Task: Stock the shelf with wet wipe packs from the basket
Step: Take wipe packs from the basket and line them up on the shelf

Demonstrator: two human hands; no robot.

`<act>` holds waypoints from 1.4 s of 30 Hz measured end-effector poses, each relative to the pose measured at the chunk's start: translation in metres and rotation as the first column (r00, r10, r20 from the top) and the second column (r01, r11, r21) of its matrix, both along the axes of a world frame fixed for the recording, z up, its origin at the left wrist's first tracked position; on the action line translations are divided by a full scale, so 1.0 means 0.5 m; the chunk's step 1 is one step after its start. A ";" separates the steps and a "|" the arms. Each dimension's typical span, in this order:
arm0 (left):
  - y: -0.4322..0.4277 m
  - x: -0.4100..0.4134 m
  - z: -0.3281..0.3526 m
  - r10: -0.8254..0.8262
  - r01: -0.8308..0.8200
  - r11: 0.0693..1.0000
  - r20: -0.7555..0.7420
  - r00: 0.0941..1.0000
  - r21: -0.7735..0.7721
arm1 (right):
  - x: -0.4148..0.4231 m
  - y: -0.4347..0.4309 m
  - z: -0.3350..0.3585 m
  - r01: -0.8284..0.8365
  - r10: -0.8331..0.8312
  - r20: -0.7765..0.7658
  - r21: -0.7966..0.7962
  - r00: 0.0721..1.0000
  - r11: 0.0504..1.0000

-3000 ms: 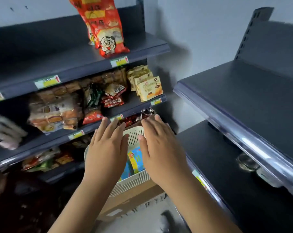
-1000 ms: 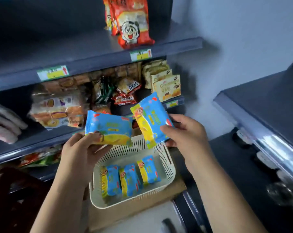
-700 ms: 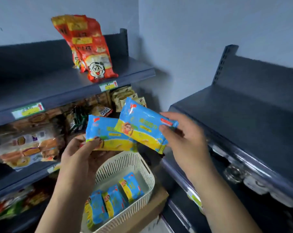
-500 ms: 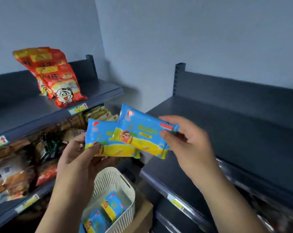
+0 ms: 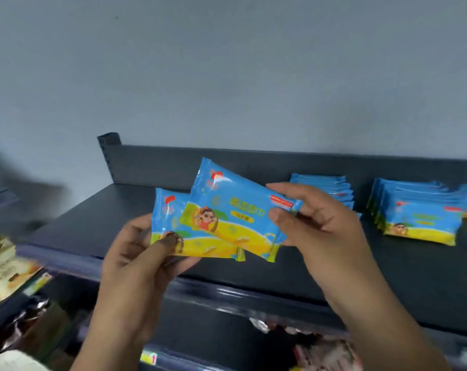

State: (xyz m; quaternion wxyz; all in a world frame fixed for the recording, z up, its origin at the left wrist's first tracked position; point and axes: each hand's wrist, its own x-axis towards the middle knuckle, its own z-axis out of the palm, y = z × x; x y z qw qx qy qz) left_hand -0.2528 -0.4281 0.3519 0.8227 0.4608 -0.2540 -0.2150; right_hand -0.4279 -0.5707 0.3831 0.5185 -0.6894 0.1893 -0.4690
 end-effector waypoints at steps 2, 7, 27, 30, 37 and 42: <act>-0.071 -0.080 -0.002 -0.068 0.068 0.998 -0.030 0.997 -0.007 | -0.087 -0.050 0.010 0.066 -0.066 0.004 0.003 0.998 0.998; -0.221 -0.261 -0.012 -0.238 0.241 0.970 -0.081 0.968 0.032 | -0.272 -0.158 0.030 0.145 -0.145 0.010 -0.010 0.989 0.989; -0.620 -0.467 -0.088 -0.354 0.054 0.775 0.361 0.863 0.630 | -0.504 -0.343 -0.001 0.519 -0.514 -0.073 0.090 0.855 0.850; -0.638 -0.463 -0.095 -0.307 -0.037 0.783 0.438 0.845 0.621 | -0.506 -0.366 -0.005 0.541 -0.530 -0.138 0.061 0.837 0.839; -0.643 -0.458 -0.090 -0.322 0.023 0.769 0.357 0.877 0.638 | -0.501 -0.408 -0.029 0.493 -0.475 -0.315 -0.028 0.822 0.870; -0.629 -0.461 -0.084 -0.343 0.075 0.748 0.289 0.894 0.659 | -0.495 -0.441 -0.065 0.499 -0.530 -0.481 -0.205 0.698 0.842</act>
